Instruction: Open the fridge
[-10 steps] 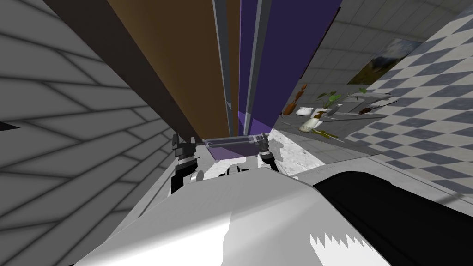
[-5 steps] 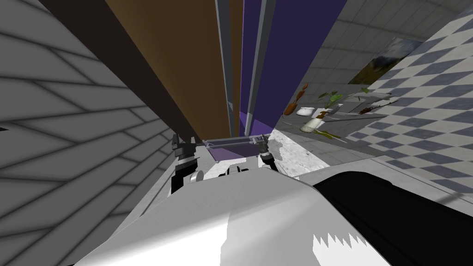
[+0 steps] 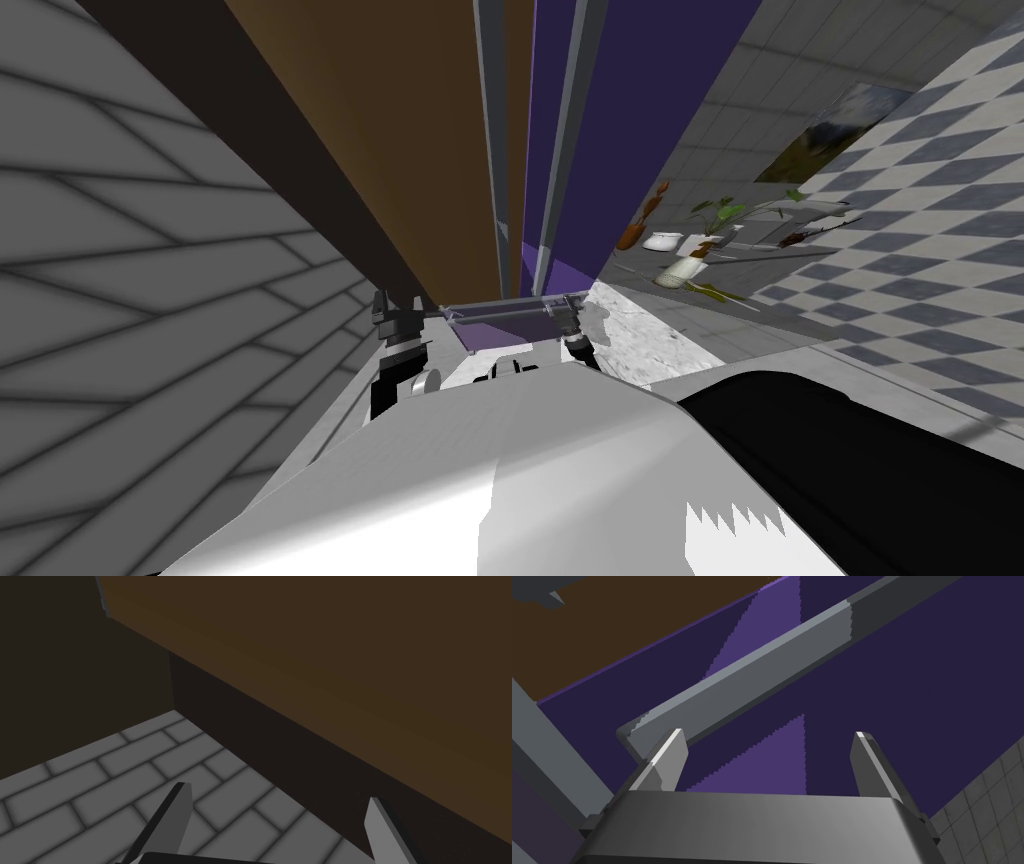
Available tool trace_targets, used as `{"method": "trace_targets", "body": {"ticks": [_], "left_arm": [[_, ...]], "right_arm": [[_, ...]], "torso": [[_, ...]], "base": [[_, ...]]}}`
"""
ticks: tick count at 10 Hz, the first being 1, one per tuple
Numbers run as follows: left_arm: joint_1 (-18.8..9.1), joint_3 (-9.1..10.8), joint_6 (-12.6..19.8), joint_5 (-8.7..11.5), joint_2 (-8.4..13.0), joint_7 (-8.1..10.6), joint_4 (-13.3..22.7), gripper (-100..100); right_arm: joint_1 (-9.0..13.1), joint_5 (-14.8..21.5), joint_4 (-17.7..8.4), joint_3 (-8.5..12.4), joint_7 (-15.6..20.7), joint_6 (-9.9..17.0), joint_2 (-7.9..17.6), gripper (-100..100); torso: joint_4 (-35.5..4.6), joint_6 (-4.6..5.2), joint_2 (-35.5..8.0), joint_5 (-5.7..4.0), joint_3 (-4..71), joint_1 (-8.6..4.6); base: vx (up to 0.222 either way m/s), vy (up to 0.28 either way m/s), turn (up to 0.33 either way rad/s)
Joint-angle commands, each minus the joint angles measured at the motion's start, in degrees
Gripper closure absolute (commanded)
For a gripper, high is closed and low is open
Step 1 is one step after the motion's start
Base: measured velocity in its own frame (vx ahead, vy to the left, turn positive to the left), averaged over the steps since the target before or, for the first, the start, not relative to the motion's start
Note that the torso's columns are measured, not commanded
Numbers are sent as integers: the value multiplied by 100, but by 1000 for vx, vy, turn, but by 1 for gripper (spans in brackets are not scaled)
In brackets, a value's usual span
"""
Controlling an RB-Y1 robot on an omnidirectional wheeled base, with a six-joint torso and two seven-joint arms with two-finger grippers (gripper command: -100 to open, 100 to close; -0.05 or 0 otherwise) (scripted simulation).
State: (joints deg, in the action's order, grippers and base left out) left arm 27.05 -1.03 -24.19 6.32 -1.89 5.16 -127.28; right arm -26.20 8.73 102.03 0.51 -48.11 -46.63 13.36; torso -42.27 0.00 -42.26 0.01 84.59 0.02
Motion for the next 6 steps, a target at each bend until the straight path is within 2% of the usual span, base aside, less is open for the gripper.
{"method": "trace_targets", "body": {"ticks": [1, 2, 4, 5, 6], "left_arm": [[0, 0, 0, 0, 0, 0, 0, 0], [-1, 0, 0, 0, 0, 0, 0, 0], [0, 0, 0, 0, 0, 0, 0, 0], [0, 0, 0, 0, 0, 0, 0, 0], [0, 0, 0, 0, 0, 0, 0, 0]], "right_arm": [[7, 3, -39, 9, -333, -11, 16, -100], [32, 47, -324, 25, -564, -164, 72, -100], [32, 47, -358, 25, -853, -164, 72, -100], [60, 88, -634, 44, -1023, -318, 122, -100], [60, 88, -683, 44, -1181, -318, 122, -100]], "torso": [[-3, 0, -8, -1, -5, -4], [-4, 0, -12, -3, -8, -9], [1, 0, 4, 1, 2, 3], [-1, 0, -3, -1, -2, -3], [0, 0, 3, 0, 0, 5]], "base": [[4, 6, 3], [43, 31, -13], [34, 32, -5], [53, 56, -3], [60, 51, -9]]}}
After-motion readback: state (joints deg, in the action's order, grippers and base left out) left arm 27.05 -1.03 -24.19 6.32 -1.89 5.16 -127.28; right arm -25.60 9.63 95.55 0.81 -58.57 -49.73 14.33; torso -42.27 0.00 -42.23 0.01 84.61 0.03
